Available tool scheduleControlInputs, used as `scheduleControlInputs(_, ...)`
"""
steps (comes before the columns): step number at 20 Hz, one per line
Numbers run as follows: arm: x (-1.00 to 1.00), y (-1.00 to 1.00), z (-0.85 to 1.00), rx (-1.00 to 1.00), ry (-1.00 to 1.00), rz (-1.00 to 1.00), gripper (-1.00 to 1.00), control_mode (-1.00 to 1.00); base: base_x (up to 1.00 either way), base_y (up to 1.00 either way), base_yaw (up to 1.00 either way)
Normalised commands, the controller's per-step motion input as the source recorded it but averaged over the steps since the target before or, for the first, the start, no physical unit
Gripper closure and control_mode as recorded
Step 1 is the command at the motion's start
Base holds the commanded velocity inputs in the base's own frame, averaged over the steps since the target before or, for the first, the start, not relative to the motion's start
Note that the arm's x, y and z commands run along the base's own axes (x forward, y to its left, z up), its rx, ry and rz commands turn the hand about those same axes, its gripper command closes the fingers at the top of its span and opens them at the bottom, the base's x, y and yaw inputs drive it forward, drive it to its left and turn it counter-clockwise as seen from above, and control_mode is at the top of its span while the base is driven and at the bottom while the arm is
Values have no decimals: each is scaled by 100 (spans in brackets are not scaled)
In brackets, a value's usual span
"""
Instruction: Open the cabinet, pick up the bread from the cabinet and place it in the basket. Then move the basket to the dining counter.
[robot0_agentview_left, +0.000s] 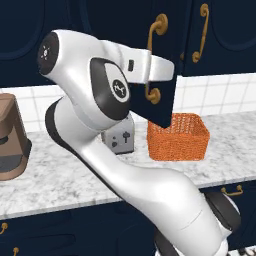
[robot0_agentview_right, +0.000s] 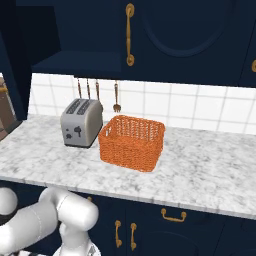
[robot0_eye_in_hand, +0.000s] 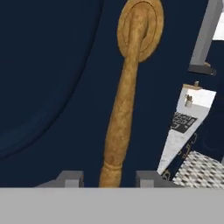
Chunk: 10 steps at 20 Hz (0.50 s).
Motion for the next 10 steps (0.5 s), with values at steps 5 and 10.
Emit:
scheduleControlInputs(5,-92,0,-3,0,-21,5,-100,-100,0,0,0)
scheduleControlInputs(10,-92,-90,-29,40,-17,30,-100,-100,0,0,0)
